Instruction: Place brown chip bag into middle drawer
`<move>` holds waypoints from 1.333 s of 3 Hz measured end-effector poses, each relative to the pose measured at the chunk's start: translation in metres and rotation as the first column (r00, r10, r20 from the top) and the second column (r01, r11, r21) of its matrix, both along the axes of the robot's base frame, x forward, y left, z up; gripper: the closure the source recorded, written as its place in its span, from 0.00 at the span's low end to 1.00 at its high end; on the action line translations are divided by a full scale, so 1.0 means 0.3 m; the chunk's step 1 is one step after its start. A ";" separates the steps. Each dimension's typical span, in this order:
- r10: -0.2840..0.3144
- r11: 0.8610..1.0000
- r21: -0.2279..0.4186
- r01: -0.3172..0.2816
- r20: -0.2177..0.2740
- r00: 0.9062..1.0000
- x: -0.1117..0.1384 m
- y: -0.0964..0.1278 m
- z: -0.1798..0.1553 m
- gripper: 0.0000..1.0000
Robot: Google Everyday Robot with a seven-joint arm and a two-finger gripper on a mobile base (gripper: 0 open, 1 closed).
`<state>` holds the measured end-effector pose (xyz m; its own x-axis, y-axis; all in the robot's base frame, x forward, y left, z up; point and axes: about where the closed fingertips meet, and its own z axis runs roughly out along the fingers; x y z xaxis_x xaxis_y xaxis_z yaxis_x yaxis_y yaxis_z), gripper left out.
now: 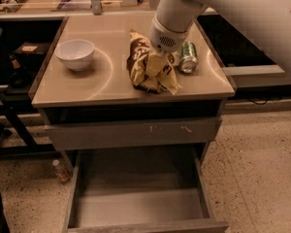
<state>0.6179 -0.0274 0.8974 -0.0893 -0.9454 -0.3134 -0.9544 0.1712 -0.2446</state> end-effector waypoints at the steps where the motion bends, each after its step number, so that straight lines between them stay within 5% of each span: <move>1: -0.008 1.000 0.016 0.008 -0.001 1.000 -0.079 -0.018 0.034 1.00; 3: -0.044 0.997 0.073 0.037 0.095 0.995 -0.331 -0.092 0.133 1.00; 4: -0.044 0.997 0.073 0.037 0.095 0.995 -0.331 -0.092 0.133 1.00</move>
Offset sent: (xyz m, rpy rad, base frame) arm -0.0964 -0.0236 0.0347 0.0985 -0.0961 -0.0647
